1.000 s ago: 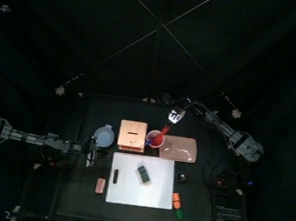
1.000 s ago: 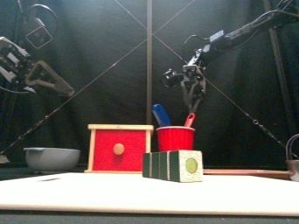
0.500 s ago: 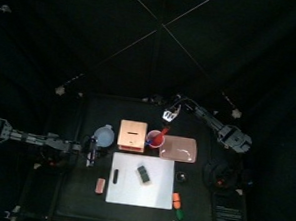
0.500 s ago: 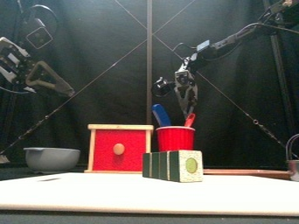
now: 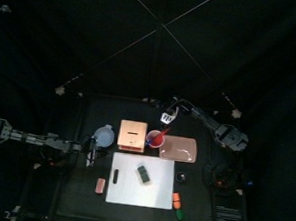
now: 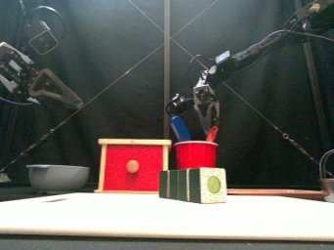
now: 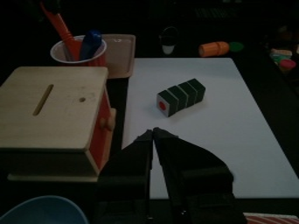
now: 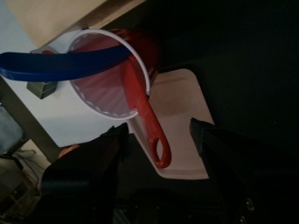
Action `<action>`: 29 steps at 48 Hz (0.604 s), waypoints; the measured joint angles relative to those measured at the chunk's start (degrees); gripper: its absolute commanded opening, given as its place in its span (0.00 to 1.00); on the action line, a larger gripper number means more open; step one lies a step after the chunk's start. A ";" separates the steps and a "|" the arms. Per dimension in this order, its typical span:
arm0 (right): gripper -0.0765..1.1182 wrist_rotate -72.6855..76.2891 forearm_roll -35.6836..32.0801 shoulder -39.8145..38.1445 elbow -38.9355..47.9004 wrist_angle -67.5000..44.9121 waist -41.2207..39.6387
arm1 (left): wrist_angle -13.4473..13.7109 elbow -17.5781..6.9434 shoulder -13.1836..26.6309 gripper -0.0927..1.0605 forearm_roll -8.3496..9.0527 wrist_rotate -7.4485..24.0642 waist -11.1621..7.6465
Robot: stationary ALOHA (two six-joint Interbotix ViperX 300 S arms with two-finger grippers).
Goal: Place sushi on board then cut the sushi with the knife then place the pieces on the plate
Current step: Pick knife at handle with right hand
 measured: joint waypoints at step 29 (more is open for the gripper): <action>0.82 0.09 -0.18 2.20 0.62 0.18 1.76 | 0.00 0.26 0.00 0.53 0.00 0.00 0.00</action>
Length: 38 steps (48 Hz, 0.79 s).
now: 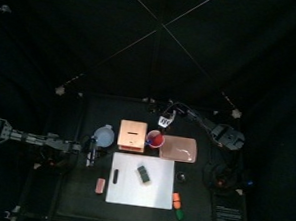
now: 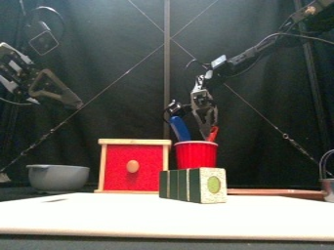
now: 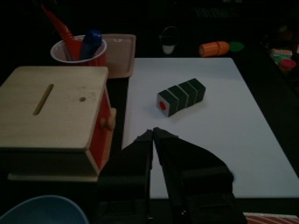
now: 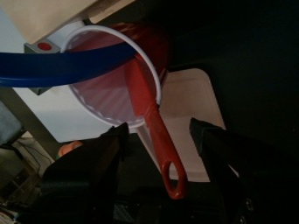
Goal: Place sushi on board then cut the sushi with the knife then place the pieces on the plate
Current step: Pick knife at handle with right hand
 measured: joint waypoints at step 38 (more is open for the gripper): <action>0.45 0.26 0.09 0.18 1.32 0.18 0.70 | 0.00 0.44 0.00 0.53 0.00 -0.09 0.00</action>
